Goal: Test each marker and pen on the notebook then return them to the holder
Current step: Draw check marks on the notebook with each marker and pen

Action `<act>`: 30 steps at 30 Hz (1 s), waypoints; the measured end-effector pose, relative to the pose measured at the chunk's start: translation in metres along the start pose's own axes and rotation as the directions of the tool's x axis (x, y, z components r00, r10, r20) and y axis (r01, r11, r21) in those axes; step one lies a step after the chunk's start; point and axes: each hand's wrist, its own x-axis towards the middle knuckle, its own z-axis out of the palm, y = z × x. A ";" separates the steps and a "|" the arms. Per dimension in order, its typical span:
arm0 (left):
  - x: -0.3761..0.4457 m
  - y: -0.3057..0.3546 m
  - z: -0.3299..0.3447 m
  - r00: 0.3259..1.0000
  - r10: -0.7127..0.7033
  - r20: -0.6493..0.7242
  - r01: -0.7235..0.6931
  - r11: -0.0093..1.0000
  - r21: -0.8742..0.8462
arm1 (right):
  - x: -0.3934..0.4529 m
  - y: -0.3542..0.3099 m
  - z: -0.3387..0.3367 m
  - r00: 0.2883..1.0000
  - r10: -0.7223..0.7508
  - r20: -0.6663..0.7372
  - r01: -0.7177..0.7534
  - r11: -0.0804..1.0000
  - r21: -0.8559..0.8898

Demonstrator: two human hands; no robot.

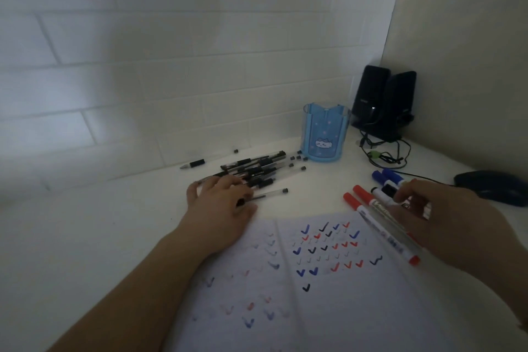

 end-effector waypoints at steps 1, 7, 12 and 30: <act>0.000 -0.001 -0.002 0.999 -0.015 -0.038 0.014 1.000 -0.016 | 0.000 0.000 0.000 1.000 -0.001 -0.010 0.001 1.000 0.009; 0.001 -0.004 0.001 0.992 -0.096 -0.080 0.089 0.992 -0.090 | -0.001 0.002 -0.001 0.997 -0.023 -0.072 0.025 0.999 0.024; 0.003 -0.001 0.003 0.999 -0.022 0.028 0.023 1.000 -0.021 | 0.000 0.002 0.003 0.997 -0.033 -0.077 0.032 0.999 -0.005; -0.001 -0.025 -0.015 0.978 -0.201 0.059 0.200 0.979 0.027 | 0.002 0.003 0.009 0.994 -0.061 -0.094 0.063 0.998 0.018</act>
